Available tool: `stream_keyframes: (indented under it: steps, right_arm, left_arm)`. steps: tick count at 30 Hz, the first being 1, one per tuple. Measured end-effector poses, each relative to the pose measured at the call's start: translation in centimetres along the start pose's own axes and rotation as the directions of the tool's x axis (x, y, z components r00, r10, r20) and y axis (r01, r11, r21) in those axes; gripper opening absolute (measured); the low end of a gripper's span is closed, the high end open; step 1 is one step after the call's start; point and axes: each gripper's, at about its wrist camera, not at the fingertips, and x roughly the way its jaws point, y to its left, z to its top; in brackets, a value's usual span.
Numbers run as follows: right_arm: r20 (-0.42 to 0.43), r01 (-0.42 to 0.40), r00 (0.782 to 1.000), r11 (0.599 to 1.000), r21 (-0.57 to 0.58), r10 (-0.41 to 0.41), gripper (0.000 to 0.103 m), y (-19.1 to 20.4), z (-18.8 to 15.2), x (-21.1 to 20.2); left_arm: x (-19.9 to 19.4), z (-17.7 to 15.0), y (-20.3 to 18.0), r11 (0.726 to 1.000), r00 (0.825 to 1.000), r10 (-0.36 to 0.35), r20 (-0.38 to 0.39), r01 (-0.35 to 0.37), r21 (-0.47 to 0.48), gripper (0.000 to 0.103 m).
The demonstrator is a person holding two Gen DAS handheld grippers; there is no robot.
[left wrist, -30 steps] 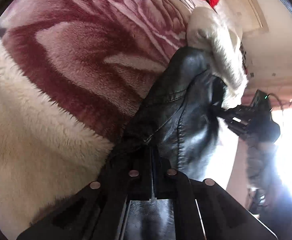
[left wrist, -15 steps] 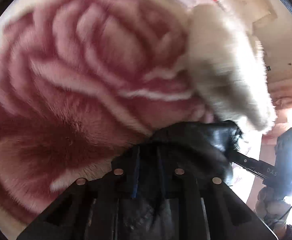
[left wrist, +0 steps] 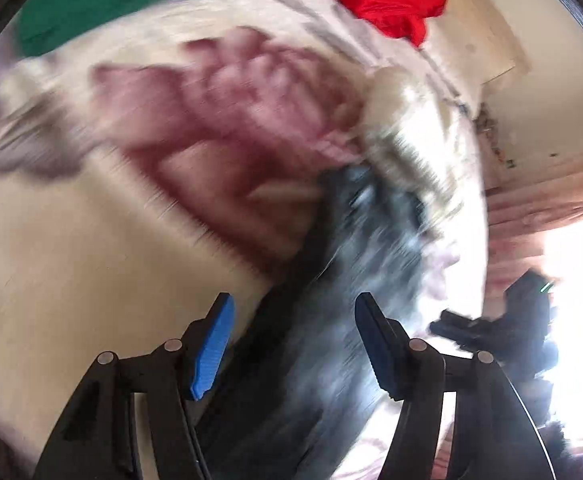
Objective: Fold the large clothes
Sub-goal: 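Grasp the jacket edge with the right tool and fold it over the bundle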
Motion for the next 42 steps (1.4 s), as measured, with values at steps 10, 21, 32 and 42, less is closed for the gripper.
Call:
stream_keyframes:
  steps: [10,21,32,42]
  right_arm:
    - [-0.208,0.091,0.965,0.949,-0.303,-0.159,0.03,12.6,-4.8,17.9]
    - [-0.181,0.112,0.976,0.991,-0.072,-0.123,0.049,6.2,-9.2,9.8]
    - [-0.231,0.013,0.972,0.976,0.216,0.038,0.027,-2.8,-20.8,12.9]
    - [-0.315,0.06,0.949,0.986,0.153,-0.009,0.035,-1.2,-20.6,13.4]
  left_arm:
    - [-1.9,-14.2,10.0,0.951,0.997,0.021,-0.07,-0.041,-0.305,0.059]
    - [-1.1,-18.9,8.7,0.939,0.998,0.028,-0.055,-0.045,-0.34,0.022]
    - [-5.3,-19.0,10.3,0.926,0.995,0.037,0.095,0.002,-0.378,0.014]
    - [-5.0,-18.1,11.9,0.927,1.0,0.013,-0.002,-0.013,-0.374,0.025]
